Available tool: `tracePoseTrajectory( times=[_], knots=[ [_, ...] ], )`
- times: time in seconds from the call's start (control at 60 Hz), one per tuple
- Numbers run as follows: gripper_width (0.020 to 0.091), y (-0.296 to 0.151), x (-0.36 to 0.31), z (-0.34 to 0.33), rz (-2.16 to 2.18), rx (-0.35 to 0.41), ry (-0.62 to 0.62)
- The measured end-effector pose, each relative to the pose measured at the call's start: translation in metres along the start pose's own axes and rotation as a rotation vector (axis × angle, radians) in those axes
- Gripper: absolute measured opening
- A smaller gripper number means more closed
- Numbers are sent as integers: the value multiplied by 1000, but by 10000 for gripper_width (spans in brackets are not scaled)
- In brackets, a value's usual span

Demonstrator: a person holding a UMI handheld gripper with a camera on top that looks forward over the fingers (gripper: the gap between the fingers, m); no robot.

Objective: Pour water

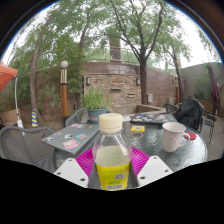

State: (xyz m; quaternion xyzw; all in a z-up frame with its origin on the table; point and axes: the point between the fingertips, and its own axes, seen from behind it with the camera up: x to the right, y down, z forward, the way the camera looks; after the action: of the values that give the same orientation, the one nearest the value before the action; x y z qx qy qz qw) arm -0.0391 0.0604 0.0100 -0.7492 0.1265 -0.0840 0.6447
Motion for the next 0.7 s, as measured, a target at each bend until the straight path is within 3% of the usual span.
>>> tracePoseTrajectory(
  times=[0.117,0.3,0.467,0.55,0.617,0.7],
  knots=[
    [470,4,4,7,-12,9,-24],
    [403,4,-11,24,-54,-86,-140],
    [405,-96,-18,41,209,-27,-302],
    [404,-149,12,38,507,-31,-362],
    [404,-172,37,44,795,-65,-401],
    [404,-166,62,41,1164,-142,-439]
  ],
)
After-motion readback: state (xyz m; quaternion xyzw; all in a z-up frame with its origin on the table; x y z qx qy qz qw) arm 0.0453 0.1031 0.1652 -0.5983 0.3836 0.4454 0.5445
